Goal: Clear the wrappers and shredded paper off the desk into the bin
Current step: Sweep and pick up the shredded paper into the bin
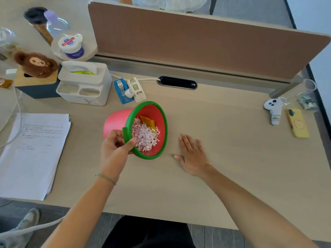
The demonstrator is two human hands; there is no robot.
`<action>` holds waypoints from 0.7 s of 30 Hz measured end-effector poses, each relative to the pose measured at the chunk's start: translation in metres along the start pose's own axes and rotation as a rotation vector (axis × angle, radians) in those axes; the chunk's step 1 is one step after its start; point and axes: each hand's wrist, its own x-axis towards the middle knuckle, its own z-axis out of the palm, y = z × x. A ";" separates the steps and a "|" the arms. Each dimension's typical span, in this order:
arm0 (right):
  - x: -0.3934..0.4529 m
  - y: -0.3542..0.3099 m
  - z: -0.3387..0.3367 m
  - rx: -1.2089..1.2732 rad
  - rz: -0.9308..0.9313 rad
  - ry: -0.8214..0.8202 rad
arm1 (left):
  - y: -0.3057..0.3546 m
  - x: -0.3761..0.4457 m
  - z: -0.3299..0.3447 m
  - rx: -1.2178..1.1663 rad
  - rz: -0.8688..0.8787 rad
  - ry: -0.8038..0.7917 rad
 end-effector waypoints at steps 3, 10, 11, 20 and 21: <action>-0.022 0.014 0.010 -0.015 -0.057 -0.042 | 0.000 0.000 -0.001 0.016 -0.006 0.013; -0.065 0.042 0.022 0.080 -0.139 -0.008 | -0.002 -0.005 0.012 0.051 0.021 0.049; -0.060 0.048 0.020 0.144 -0.085 0.030 | -0.002 -0.005 0.013 0.055 0.028 0.053; -0.070 0.024 0.046 0.165 0.044 0.051 | -0.004 -0.002 0.015 0.115 0.056 0.014; -0.075 0.019 0.051 0.147 0.039 0.056 | -0.004 -0.002 0.016 0.120 0.056 0.011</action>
